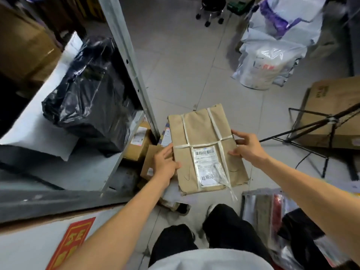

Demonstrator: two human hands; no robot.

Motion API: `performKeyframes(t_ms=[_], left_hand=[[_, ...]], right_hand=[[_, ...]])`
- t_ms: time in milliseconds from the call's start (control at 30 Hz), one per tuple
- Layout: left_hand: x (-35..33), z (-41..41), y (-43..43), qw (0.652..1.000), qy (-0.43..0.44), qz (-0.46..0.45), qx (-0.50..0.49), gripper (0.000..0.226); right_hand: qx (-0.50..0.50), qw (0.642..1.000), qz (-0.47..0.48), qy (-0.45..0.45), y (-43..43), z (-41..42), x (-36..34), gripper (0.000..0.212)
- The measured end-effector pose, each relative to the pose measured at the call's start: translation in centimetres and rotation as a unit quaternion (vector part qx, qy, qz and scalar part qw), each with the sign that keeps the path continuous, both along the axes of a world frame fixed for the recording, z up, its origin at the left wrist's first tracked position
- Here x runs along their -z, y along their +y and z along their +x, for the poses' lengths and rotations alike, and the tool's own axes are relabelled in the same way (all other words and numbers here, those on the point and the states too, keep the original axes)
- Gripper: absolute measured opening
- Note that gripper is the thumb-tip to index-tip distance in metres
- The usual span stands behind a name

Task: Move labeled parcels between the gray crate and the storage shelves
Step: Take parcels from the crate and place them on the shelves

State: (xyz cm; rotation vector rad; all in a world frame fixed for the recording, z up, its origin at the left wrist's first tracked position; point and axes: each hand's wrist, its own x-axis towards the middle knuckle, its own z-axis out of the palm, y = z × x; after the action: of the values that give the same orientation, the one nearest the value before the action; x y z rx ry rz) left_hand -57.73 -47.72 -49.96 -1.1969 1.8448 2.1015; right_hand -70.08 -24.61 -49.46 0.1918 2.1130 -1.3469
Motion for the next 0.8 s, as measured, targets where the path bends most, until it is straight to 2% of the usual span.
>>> performKeyframes(t_ms=[133,333,533,667,800], left_hand=[[4.0,-4.4,1.1,0.992,-0.056,0.028,-0.112,0.074],[13.1,-10.5,2.6,0.955,-0.139,0.067,-0.254,0.068],[20.5,-15.7,2.5,0.933,-0.183,0.069,-0.301,0.065],[24.2,-18.2,2.0,0.931,-0.181,0.063,-0.311,0.059],[27.8,-19.9,1.6,0.935,-0.189,0.053,-0.295,0.062]], right_hand=[[-0.047,0.998,0.036,0.023,-1.1,-5.6,4.1,0.079],[-0.16,0.984,0.079,0.028,-4.2,-15.2,11.8,0.081],[-0.255,0.959,0.119,0.032,-7.4,-23.5,21.0,0.086],[-0.286,0.947,0.142,0.038,-9.9,-27.7,26.2,0.08],[-0.325,0.937,0.124,0.031,-12.3,-31.1,30.2,0.081]])
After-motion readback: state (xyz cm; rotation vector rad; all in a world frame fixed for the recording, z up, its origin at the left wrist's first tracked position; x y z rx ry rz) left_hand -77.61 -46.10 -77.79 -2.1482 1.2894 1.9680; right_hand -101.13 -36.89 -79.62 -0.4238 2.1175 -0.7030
